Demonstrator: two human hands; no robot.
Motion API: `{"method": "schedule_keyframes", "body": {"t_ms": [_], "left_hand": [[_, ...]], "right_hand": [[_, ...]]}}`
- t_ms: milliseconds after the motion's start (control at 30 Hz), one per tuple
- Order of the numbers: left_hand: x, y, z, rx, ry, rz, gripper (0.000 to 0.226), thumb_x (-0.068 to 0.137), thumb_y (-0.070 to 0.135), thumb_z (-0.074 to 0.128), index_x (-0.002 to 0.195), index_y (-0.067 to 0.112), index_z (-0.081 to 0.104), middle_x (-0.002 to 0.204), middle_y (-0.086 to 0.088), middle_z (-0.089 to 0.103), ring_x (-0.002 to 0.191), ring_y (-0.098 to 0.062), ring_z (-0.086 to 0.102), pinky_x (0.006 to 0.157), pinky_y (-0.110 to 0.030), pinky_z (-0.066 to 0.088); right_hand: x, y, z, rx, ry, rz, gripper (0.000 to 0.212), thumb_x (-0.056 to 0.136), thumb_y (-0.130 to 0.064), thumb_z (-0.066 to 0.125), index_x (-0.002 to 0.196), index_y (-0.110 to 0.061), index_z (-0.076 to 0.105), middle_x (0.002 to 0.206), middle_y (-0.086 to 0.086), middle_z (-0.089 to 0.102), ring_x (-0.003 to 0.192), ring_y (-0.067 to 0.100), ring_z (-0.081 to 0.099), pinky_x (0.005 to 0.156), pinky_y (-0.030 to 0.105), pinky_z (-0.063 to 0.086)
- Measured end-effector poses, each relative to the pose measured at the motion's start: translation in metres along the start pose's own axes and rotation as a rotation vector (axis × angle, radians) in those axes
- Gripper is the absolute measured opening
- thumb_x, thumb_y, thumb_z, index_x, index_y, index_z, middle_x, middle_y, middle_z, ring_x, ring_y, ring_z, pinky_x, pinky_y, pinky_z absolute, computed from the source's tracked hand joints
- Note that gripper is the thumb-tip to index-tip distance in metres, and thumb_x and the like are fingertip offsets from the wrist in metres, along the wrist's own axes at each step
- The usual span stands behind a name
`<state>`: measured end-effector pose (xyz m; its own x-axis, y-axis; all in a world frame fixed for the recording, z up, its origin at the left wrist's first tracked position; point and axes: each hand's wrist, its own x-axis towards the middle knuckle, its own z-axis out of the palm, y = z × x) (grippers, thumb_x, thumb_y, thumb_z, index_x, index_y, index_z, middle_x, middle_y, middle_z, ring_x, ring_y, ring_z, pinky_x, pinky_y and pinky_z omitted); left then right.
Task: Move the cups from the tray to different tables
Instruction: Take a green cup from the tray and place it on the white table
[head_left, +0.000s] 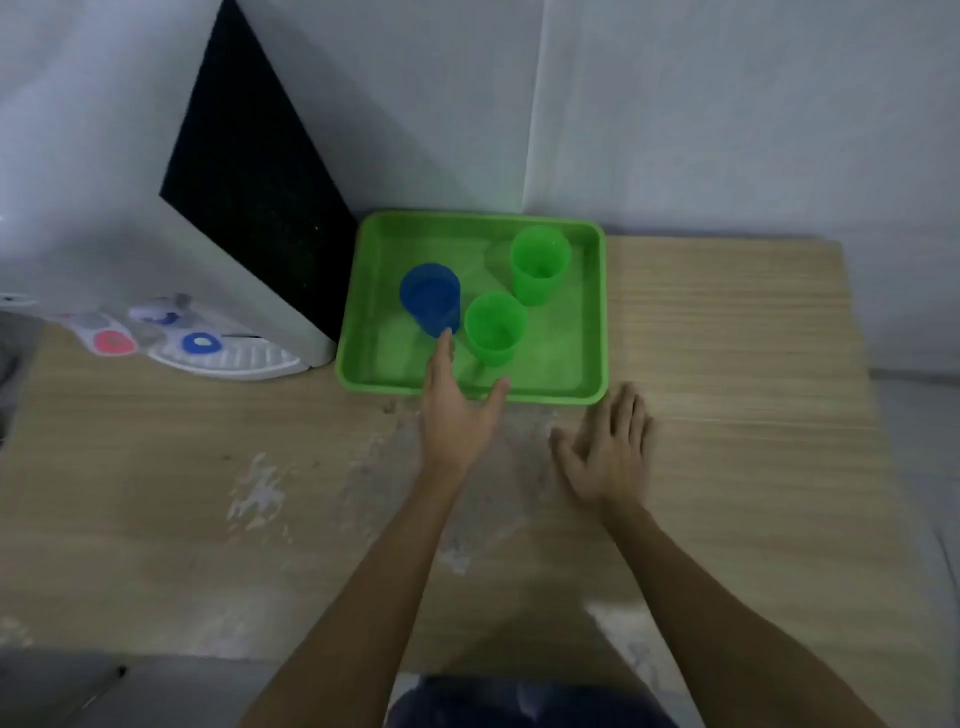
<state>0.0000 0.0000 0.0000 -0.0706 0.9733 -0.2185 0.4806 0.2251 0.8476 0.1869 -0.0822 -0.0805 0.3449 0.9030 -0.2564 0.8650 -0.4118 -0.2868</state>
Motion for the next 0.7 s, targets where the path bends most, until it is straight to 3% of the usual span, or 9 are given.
{"method": "schedule_keyframes", "body": {"t_ms": [267,333,467,700], "left_hand": [[0.034,-0.003,0.016,-0.009,-0.026,-0.048,0.107,0.074,0.047,0.089,0.161,0.022,0.033,0.160,0.001,0.047,0.147,-0.021,0.046,0.119,-0.056,0.041],[0.038,-0.005,0.021,-0.014,-0.044,-0.046,0.108,0.071,0.052,0.087,0.160,0.025,0.032,0.160,0.003,0.047,0.148,-0.020,0.044,0.120,-0.055,0.041],[0.045,-0.005,0.026,-0.040,-0.049,-0.037,0.102,0.074,0.036,0.092,0.158,0.025,0.036,0.158,0.002,0.050,0.147,-0.018,0.044,0.123,-0.047,0.039],[0.050,-0.001,0.025,-0.042,-0.026,0.011,0.086,0.077,0.026,0.091,0.150,0.014,0.047,0.140,-0.002,0.063,0.131,-0.014,0.057,0.115,-0.033,0.045]], "right_hand": [[-0.003,-0.001,0.008,-0.090,0.051,0.024,0.096,0.096,-0.073,0.031,0.165,-0.010,0.010,0.173,0.016,-0.004,0.161,0.031,-0.007,0.128,0.056,0.007],[-0.004,-0.003,0.008,-0.100,0.051,0.030,0.095,0.097,-0.072,0.032,0.164,-0.010,0.011,0.173,0.017,-0.004,0.161,0.031,-0.007,0.128,0.056,0.007],[-0.004,-0.002,0.007,-0.111,0.038,0.028,0.093,0.097,-0.071,0.034,0.164,-0.009,0.013,0.173,0.017,-0.003,0.161,0.032,-0.006,0.128,0.056,0.009],[-0.003,-0.001,0.008,-0.122,0.011,0.029,0.093,0.098,-0.070,0.031,0.164,-0.010,0.009,0.173,0.017,-0.005,0.160,0.032,-0.009,0.128,0.057,0.007]]}}
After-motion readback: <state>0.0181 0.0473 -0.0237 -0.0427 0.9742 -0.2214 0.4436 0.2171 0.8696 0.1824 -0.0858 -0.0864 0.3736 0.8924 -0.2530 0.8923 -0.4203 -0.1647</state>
